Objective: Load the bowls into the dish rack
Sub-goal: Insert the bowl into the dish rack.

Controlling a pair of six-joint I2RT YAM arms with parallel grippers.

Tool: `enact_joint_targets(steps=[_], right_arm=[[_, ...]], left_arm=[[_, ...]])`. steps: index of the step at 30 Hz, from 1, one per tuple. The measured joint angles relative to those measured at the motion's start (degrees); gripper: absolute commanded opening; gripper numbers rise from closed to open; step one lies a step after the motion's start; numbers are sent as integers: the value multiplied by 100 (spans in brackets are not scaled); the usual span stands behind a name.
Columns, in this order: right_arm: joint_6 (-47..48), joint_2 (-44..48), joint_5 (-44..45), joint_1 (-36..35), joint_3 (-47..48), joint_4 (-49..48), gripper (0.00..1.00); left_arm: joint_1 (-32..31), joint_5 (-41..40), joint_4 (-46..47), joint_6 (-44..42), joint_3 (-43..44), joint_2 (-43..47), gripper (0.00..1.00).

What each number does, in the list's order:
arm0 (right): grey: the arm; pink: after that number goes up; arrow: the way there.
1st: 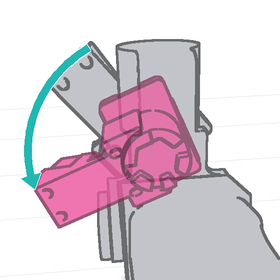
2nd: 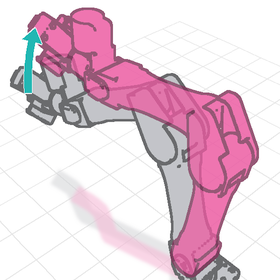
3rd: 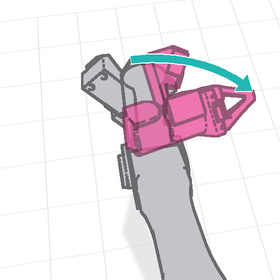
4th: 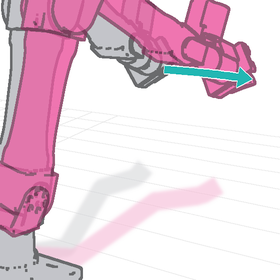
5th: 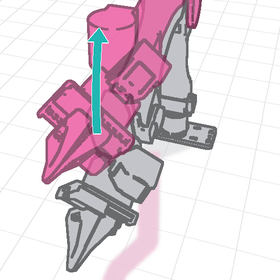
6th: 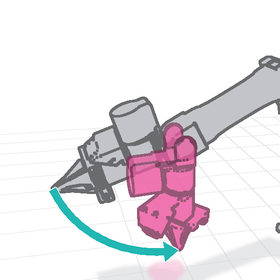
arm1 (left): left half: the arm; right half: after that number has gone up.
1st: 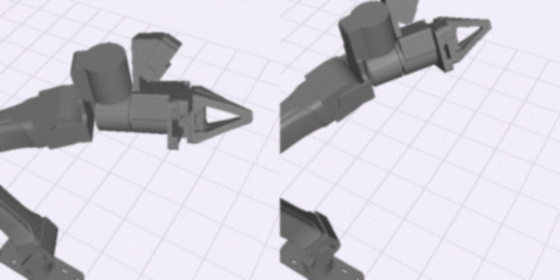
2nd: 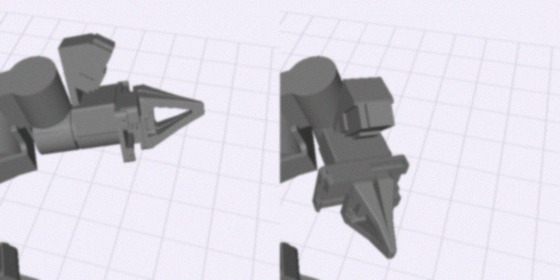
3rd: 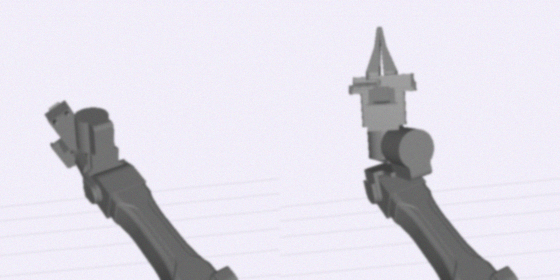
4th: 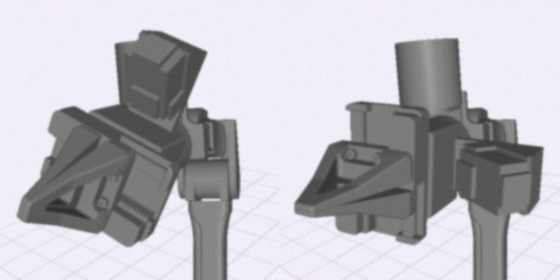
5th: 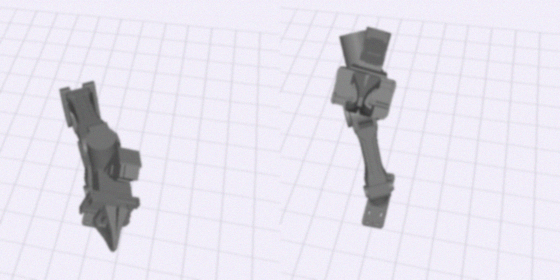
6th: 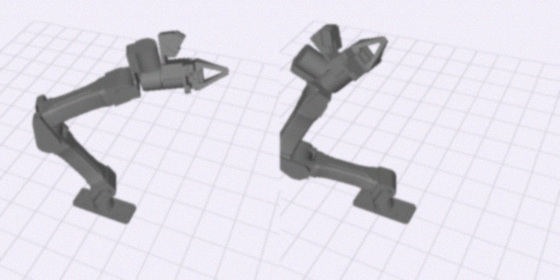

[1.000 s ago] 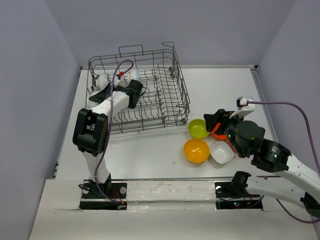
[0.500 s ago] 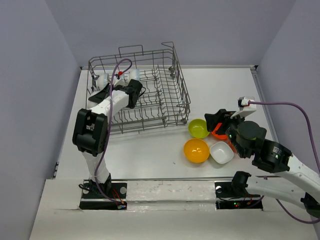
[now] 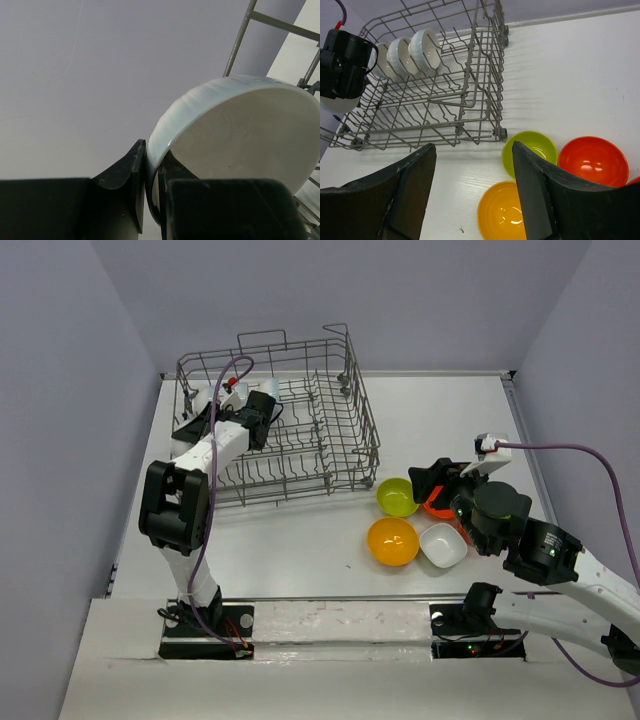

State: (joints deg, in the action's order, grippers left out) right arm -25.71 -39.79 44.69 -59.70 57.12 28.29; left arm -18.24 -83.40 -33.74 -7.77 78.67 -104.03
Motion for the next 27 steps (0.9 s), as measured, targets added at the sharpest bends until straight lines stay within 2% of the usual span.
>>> enact_joint_targets(steps=[9, 27], right_arm=[[0, -46, 35, 0, 0, 0, 68], [0, -31, 81, 0, -79, 2, 69]], left_arm=[[24, 17, 627, -680, -120, 46, 0], [-216, -240, 1108, -1132, -417, 37, 0]])
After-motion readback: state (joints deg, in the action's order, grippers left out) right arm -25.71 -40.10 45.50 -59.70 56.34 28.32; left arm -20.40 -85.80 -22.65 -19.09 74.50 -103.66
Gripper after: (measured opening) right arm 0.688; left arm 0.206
